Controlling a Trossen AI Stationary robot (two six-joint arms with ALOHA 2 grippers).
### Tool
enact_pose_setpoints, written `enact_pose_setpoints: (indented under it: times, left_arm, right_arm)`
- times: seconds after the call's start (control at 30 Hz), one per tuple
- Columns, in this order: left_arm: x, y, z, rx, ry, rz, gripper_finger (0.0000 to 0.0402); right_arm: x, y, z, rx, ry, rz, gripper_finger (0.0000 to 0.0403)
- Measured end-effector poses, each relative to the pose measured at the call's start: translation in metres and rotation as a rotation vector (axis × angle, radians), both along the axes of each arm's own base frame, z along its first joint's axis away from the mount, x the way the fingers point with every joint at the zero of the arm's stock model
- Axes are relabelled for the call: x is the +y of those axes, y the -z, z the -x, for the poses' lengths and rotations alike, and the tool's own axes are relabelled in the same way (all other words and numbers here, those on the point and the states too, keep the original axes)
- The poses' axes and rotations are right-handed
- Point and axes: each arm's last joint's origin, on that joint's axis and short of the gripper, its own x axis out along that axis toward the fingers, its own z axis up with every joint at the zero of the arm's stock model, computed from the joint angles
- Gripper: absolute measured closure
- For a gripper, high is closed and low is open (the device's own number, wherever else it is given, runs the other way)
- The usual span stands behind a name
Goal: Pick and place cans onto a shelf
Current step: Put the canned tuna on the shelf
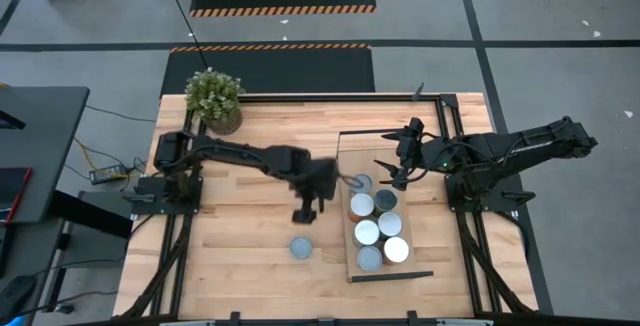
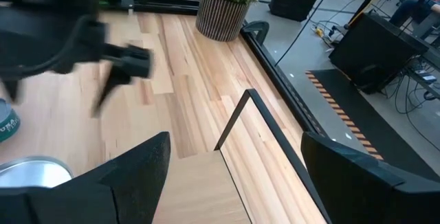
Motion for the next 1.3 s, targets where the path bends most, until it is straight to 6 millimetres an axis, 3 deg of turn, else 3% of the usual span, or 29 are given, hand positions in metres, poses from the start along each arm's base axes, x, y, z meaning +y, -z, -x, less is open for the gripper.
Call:
enact_pose_setpoints:
  times: [0.17,0.43,0.73,0.97,1.3]
  left_arm:
    - [-0.036,0.003,0.01,0.107,-0.041,0.043,0.0012]
    - [-0.101,0.01,0.032,0.201,-0.139,-0.115,0.0012]
    - [-0.151,0.016,0.062,0.249,-0.305,-0.18,0.0012]
    - [-0.166,0.046,0.074,0.192,-0.366,-0.207,0.0012]
    - [-0.171,0.064,0.069,-0.01,-0.38,-0.214,0.0012]
  right_arm:
    - [0.0,0.0,0.0,-0.001,0.001,-0.003,0.0069]
    - [0.0,0.0,0.0,-0.005,0.004,-0.009,0.0069]
    - [0.0,0.0,0.0,-0.012,0.011,-0.025,0.0069]
    - [0.001,0.0,0.0,-0.011,-0.011,-0.045,0.0069]
    - [0.002,0.001,0.0,-0.027,-0.016,-0.096,0.0069]
